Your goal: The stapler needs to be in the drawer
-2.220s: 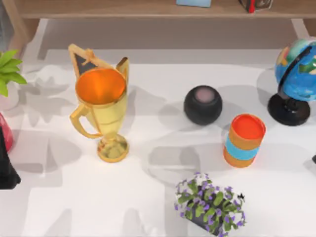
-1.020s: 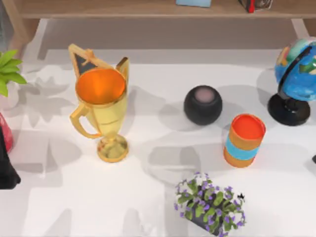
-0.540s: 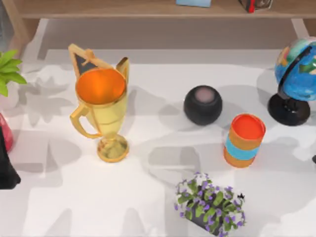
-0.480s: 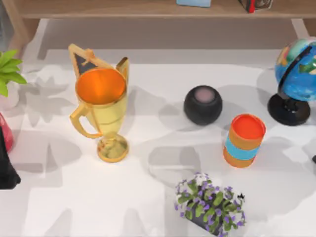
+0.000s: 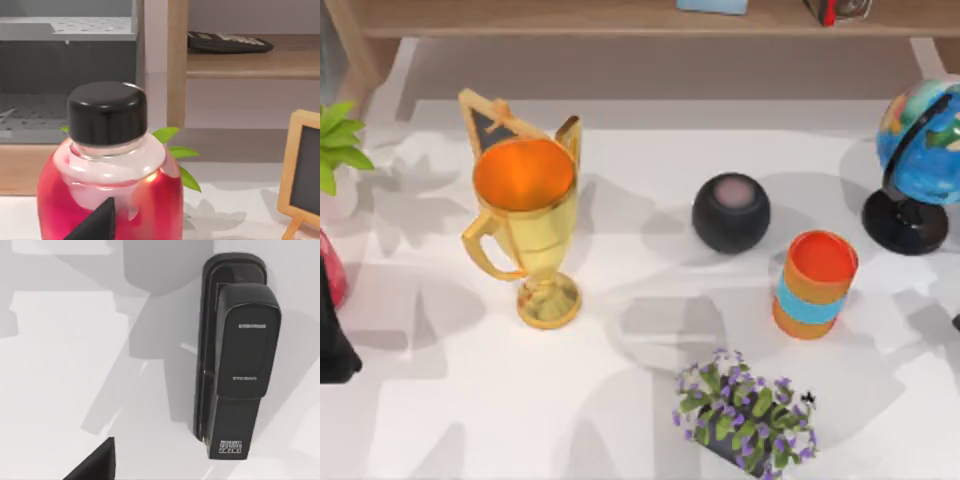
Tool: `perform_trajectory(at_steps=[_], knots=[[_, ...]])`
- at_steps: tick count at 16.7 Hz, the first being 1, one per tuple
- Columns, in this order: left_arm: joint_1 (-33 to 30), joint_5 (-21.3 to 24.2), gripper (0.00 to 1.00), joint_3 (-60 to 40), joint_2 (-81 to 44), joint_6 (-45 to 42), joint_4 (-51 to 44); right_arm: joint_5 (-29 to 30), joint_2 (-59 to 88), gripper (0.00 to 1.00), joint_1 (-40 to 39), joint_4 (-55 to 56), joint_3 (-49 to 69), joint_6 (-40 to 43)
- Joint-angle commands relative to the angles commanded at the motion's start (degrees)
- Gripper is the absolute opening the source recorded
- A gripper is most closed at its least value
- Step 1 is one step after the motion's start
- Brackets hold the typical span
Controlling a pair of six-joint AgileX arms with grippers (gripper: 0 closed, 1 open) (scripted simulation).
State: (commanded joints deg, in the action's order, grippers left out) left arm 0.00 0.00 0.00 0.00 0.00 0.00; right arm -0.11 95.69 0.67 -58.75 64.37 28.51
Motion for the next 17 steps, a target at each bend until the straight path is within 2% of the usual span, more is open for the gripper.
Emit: perform_trajectory(at_steps=[5, 12, 17], knots=[[0.0, 0.0, 1.0, 0.0, 0.0, 0.0, 0.0, 0.0, 0.3, 1.0, 0.1, 1.1, -0.9, 0.1], [0.0, 0.0, 1.0, 0.0, 0.0, 0.0, 0.0, 0.0, 6.1, 1.0, -0.1, 15.1, -8.6, -0.2], [0.0, 0.0, 1.0, 0.0, 0.0, 0.0, 0.0, 0.0, 6.9, 1.0, -0.1, 16.4, -9.5, -0.3]])
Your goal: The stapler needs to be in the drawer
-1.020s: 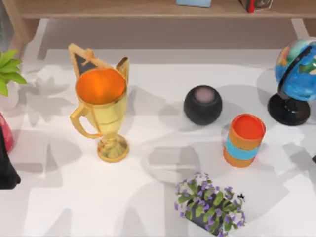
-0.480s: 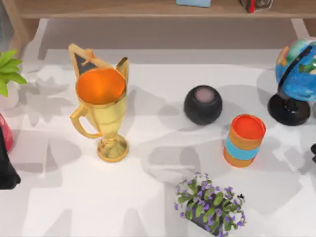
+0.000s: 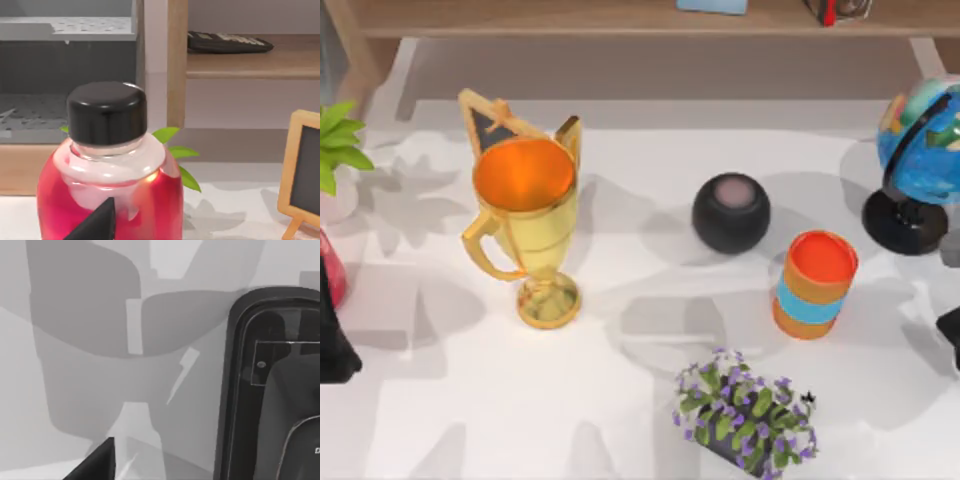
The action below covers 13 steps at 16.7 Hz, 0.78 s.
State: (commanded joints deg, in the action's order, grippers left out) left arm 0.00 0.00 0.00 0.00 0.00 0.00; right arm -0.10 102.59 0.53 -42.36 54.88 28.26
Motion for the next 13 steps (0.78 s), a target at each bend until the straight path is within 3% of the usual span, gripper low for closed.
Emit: perform_trajectory(at_steps=[13], knots=[[0.0, 0.0, 1.0, 0.0, 0.0, 0.0, 0.0, 0.0, 0.0, 0.02, 0.0, 0.0, 0.0, 0.0]])
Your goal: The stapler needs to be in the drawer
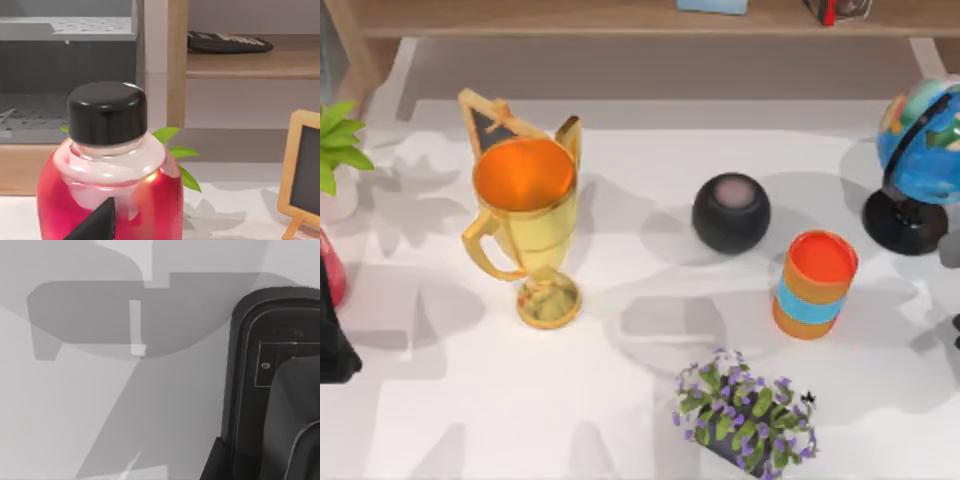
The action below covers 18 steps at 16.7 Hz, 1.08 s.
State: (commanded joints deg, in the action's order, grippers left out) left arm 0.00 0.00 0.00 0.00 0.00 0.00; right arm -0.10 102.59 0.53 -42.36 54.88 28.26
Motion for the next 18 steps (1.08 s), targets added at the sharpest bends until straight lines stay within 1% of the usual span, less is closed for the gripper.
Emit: perform_trajectory(at_steps=[1, 10, 16, 18], knots=[[0.0, 0.0, 1.0, 0.0, 0.0, 0.0, 0.0, 0.0, 0.0, 0.0, 0.0, 0.0, 0.0, 0.0], [0.0, 0.0, 1.0, 0.0, 0.0, 0.0, 0.0, 0.0, -0.2, 0.0, 0.1, -0.2, 0.2, 0.0], [0.0, 0.0, 1.0, 0.0, 0.0, 0.0, 0.0, 0.0, -3.2, 0.0, 0.1, -6.6, 3.3, 0.1], [0.0, 0.0, 1.0, 0.0, 0.0, 0.0, 0.0, 0.0, -3.6, 0.0, 0.1, -7.1, 3.6, 0.1]])
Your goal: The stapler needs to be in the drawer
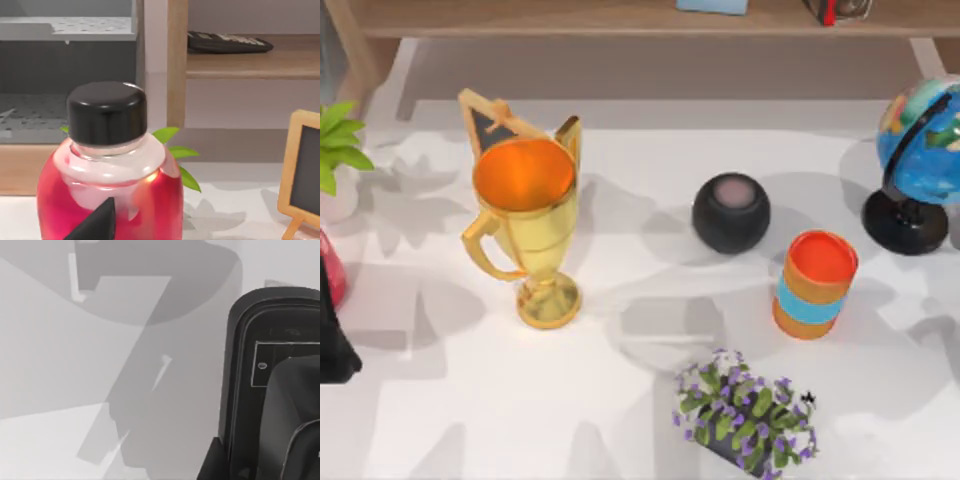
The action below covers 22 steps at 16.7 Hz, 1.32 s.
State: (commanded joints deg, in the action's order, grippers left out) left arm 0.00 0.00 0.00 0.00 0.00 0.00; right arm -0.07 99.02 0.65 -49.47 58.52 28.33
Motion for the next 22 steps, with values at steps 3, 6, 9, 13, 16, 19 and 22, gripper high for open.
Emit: perform_trajectory(at_steps=[3, 6, 9, 13, 16, 19, 22], knots=[[0.0, 0.0, 1.0, 0.0, 0.0, 0.0, 0.0, 0.0, 0.2, 0.0, 0.0, 0.1, -0.2, -0.1], [0.0, 0.0, 1.0, 0.0, 0.0, 0.0, 0.0, 0.7, -2.2, 0.0, 0.4, -2.8, 2.9, -1.7], [0.0, 0.0, 1.0, 0.0, 0.0, 0.0, 0.0, 2.1, -6.4, 0.0, 1.8, -8.1, 11.0, -5.9], [0.0, 0.0, 1.0, 0.0, 0.0, 0.0, 0.0, 4.3, -9.6, 0.0, 5.5, -15.6, 28.0, -13.9], [0.0, 0.0, 1.0, 0.0, 0.0, 0.0, 0.0, 5.3, -6.6, 0.0, 8.7, -20.2, 43.3, -19.0], [0.0, 0.0, 1.0, 0.0, 0.0, 0.0, 0.0, 5.7, 1.4, 0.0, 11.8, -23.6, 58.2, -21.4], [0.0, 0.0, 1.0, 0.0, 0.0, 0.0, 0.0, 5.2, 12.9, 0.0, 14.6, -25.8, 70.5, -20.8]])
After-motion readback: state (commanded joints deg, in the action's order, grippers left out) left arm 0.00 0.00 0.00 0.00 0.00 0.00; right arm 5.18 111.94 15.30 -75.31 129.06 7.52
